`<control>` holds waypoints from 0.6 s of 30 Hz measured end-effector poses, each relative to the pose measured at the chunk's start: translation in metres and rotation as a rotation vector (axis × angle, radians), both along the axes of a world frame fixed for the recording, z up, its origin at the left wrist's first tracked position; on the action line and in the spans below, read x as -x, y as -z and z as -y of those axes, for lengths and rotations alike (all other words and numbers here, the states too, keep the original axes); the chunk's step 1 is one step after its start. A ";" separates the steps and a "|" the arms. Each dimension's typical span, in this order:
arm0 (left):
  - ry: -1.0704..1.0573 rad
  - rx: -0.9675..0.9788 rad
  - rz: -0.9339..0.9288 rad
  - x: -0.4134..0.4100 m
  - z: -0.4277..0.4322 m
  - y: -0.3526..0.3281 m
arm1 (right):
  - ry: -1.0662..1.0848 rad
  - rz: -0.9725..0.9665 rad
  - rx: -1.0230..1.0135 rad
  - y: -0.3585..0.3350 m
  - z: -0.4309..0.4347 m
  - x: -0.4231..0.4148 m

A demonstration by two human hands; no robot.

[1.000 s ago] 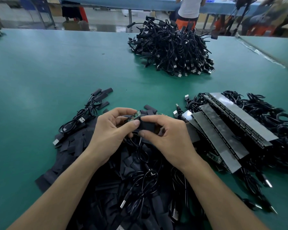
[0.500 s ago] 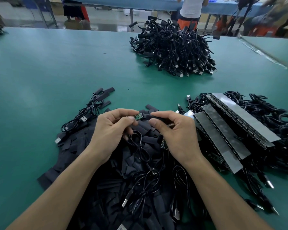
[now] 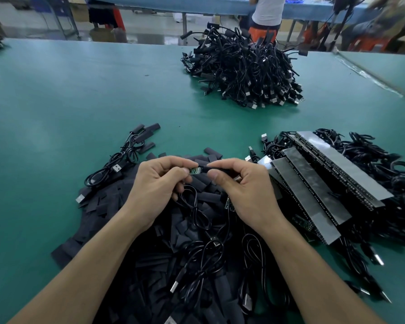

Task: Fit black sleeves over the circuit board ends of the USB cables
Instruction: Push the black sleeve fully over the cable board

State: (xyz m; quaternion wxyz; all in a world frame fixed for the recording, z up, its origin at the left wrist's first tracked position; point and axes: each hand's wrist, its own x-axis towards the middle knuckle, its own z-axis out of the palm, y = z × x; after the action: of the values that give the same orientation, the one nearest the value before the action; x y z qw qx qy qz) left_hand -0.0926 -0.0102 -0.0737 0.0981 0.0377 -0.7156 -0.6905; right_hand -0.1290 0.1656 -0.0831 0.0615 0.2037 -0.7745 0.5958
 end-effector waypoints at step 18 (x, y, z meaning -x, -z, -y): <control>-0.002 0.014 0.034 0.001 -0.002 -0.001 | -0.038 0.021 0.027 0.004 -0.001 0.002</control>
State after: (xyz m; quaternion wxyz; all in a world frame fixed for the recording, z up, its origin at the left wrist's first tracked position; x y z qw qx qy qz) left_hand -0.0936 -0.0086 -0.0732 0.0869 0.0494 -0.7220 -0.6847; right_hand -0.1314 0.1668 -0.0871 0.0448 0.2113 -0.7630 0.6092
